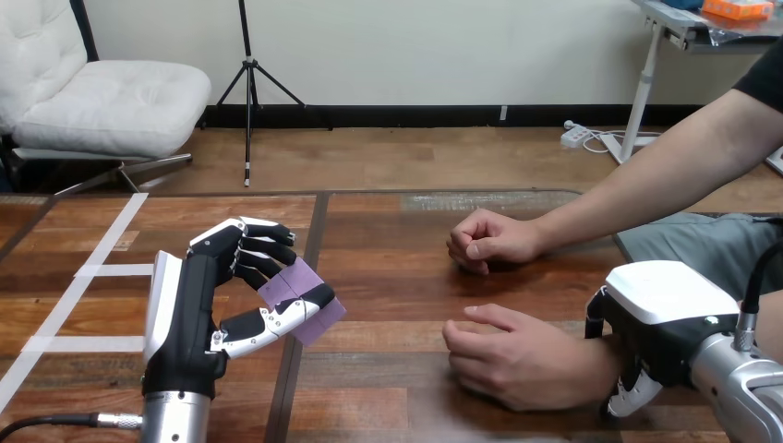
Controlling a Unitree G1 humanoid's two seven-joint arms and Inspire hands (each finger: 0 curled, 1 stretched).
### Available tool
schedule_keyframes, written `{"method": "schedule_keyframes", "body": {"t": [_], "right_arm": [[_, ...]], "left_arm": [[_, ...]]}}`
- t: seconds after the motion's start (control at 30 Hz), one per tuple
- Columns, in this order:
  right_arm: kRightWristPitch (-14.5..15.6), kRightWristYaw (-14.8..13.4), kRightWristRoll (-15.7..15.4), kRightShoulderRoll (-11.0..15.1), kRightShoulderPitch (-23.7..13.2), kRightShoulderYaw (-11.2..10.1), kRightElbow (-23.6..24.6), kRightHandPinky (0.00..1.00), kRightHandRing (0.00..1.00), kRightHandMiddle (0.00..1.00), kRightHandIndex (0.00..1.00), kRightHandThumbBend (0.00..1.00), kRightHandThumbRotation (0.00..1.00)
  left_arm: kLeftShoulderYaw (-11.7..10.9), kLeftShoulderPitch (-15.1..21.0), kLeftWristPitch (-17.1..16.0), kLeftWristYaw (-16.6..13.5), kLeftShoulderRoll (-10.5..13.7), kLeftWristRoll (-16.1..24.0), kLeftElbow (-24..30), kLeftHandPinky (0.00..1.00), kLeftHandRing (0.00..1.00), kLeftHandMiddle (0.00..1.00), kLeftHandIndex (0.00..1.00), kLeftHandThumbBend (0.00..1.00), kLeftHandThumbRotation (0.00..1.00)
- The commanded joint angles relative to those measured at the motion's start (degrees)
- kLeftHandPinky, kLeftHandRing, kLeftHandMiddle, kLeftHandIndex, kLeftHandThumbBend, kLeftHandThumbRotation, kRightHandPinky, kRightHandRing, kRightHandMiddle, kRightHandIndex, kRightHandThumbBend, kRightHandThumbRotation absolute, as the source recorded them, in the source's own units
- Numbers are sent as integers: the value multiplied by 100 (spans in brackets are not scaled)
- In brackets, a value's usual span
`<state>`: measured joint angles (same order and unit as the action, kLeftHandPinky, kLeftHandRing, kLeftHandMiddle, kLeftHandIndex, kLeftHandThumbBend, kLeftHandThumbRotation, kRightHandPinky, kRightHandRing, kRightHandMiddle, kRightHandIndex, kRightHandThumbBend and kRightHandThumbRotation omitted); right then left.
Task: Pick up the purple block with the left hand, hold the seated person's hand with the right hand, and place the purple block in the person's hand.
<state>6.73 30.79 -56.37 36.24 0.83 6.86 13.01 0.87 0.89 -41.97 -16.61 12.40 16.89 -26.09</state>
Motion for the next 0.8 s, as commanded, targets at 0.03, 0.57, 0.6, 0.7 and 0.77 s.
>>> {"method": "schedule_keyframes", "body": {"t": [0.03,0.57,0.6,0.7,0.77], "right_arm": [[80,-205,160,29,-145,-234,317,24,33,41,54,78,0],[256,-184,185,-3,-160,-254,647,24,32,41,49,79,0],[256,-194,198,-5,-161,-258,654,24,32,41,49,79,0],[235,-241,217,5,-169,-268,680,24,33,42,49,80,0],[220,-258,231,17,-180,-273,701,24,33,42,49,81,0]], "left_arm": [[-69,325,-91,14,-10,-28,239,38,45,51,54,70,6],[-49,321,-129,108,-59,-112,251,38,45,51,54,70,6],[-50,322,-129,110,-62,-112,251,38,45,51,54,70,6],[-47,324,-134,122,-72,-118,253,38,45,51,53,70,6],[-41,330,-158,120,-76,-112,242,38,45,51,53,70,6]]}}
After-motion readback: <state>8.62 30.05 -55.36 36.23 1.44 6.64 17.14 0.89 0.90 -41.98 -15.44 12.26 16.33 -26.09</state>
